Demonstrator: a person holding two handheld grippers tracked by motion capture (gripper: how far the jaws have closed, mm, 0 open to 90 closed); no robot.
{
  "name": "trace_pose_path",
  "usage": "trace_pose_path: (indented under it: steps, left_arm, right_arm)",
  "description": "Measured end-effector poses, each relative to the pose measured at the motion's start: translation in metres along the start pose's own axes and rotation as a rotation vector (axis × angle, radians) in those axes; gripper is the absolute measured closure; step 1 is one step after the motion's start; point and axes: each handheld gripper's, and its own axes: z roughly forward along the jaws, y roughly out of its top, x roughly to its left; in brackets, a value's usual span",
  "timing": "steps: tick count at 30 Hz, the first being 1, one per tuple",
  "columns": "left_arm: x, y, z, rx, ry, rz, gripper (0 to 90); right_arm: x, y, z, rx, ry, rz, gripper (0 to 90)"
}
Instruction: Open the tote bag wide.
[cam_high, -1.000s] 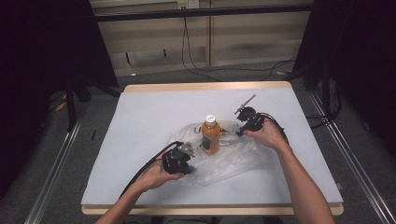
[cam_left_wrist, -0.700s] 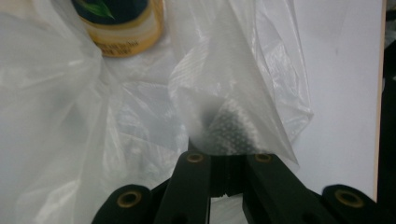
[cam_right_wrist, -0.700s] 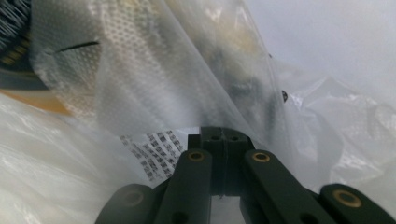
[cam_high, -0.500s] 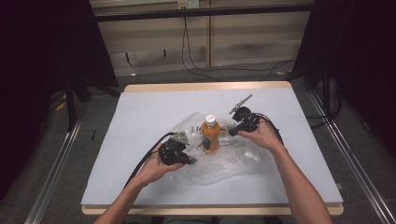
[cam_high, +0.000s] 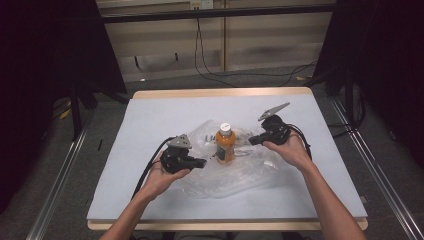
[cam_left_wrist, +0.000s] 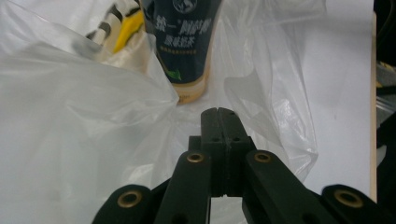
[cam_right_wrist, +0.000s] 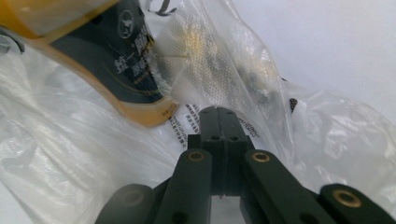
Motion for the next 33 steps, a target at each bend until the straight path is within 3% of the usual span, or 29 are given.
trace_pose_path:
  steps: [1,3,4,7,13,14,21,22,23,27,28,29,30,31,33]
  left_arm:
    - [0.0,-0.001,-0.006,-0.039,0.0,-0.015,90.0]
    - [0.0,-0.001,-0.01,-0.044,0.006,-0.01,90.0]
    - [0.0,-0.002,-0.018,-0.073,0.011,-0.01,90.0]
    - [0.001,-0.003,-0.03,-0.107,0.019,-0.015,90.0]
    - [0.001,-0.015,-0.045,-0.162,0.055,-0.043,90.0]
    - [0.001,-0.018,-0.048,-0.174,0.064,-0.044,90.0]
    - [-0.005,-0.036,-0.061,-0.198,0.106,-0.053,89.8]
    - [-0.004,-0.039,-0.062,-0.204,0.108,-0.062,71.7]
    - [-0.006,-0.043,-0.064,-0.191,0.145,-0.075,67.5]
    - [-0.01,-0.048,-0.069,-0.206,0.148,-0.07,68.1]
    - [-0.012,-0.049,-0.07,-0.209,0.157,-0.066,61.9]
    - [-0.016,-0.05,-0.073,-0.214,0.195,-0.074,54.8]
    - [-0.016,-0.05,-0.073,-0.214,0.195,-0.074,48.8]
    - [-0.017,-0.051,-0.074,-0.216,0.204,-0.07,46.7]
    - [-0.019,-0.052,-0.077,-0.223,0.227,-0.069,43.9]
  right_arm:
    - [0.001,-0.003,-0.003,-0.014,-0.006,0.009,90.0]
    - [0.001,-0.006,-0.007,-0.029,-0.014,0.01,90.0]
    - [0.001,-0.011,-0.014,-0.075,-0.01,0.027,90.0]
    - [0.002,-0.017,-0.026,-0.131,-0.014,0.039,90.0]
    - [0.006,-0.031,-0.04,-0.187,-0.031,0.045,90.0]
    - [0.009,-0.037,-0.044,-0.208,-0.052,0.046,90.0]
    - [0.021,-0.051,-0.061,-0.28,-0.065,0.033,90.0]
    - [0.025,-0.056,-0.067,-0.314,-0.066,0.033,76.4]
    - [0.027,-0.057,-0.071,-0.324,-0.075,0.036,70.0]
    - [0.031,-0.064,-0.08,-0.347,-0.088,0.042,56.4]
    - [0.034,-0.068,-0.084,-0.353,-0.09,0.047,49.1]
    - [0.036,-0.071,-0.087,-0.357,-0.09,0.046,44.7]
    - [0.036,-0.071,-0.087,-0.357,-0.09,0.046,44.7]
    - [0.039,-0.076,-0.09,-0.36,-0.113,0.05,34.0]
    - [0.04,-0.078,-0.091,-0.365,-0.123,0.054,29.0]
